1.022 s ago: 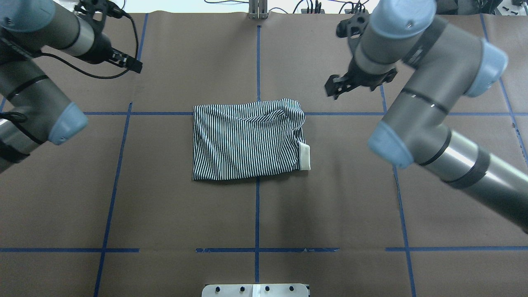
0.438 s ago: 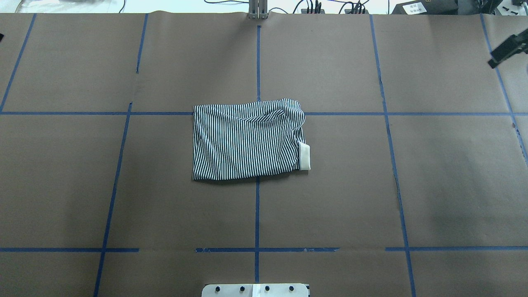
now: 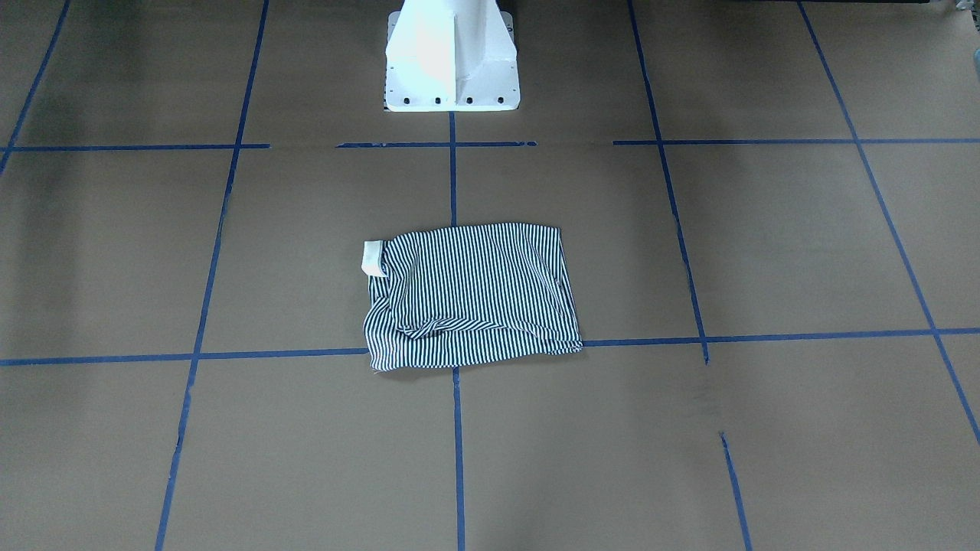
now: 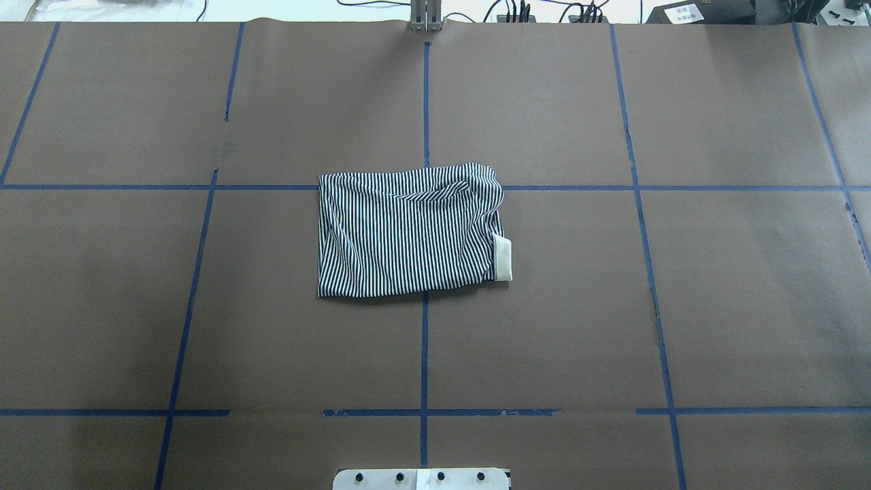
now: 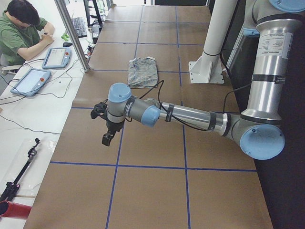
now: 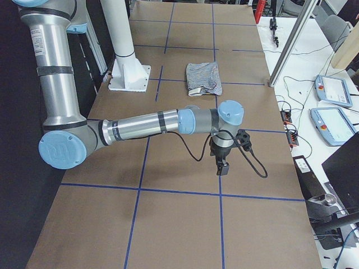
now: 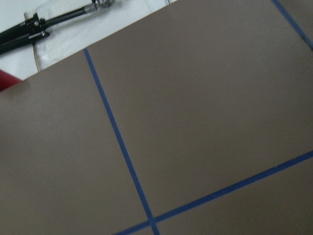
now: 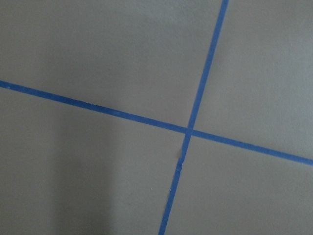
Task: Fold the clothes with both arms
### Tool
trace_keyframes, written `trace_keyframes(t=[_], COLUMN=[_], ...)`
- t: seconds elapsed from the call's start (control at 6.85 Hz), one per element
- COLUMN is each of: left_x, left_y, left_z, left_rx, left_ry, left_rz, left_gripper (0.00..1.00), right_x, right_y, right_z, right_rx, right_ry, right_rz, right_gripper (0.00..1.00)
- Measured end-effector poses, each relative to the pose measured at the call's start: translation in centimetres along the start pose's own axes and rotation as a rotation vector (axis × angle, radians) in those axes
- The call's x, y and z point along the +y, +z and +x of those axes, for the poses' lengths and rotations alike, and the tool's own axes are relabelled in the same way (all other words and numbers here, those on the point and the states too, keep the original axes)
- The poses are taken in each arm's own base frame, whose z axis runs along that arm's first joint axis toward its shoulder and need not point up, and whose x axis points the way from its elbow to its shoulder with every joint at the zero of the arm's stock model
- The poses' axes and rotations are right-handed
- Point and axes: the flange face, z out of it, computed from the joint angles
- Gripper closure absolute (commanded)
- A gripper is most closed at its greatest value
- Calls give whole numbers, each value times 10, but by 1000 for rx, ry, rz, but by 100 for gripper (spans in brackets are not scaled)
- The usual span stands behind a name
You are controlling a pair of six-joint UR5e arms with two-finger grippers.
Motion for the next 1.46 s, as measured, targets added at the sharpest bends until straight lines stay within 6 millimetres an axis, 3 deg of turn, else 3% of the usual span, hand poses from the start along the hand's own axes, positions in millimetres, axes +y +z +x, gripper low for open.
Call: trace_keyframes(t=[0.29,0.44,1.17,1.46], left_x=[64,82,58,53], left_y=[26,29,19,20], left_z=[-18,-18,-15,-17], left_rx=[138,172,123,108], left_ry=[-133,-159,-123,-134], left_rz=[-118,-136,-94,-105], left_gripper=[0,0,0,0], right_x=[24,29,42,59], right_y=[15,18,19,25], right_z=[19,21,18,20], right_rx=[-17,-25,-48,-50], right_ry=[49,58,50,62], right_rz=[-26,-32,-29,-43], right_gripper=[0,0,0,0])
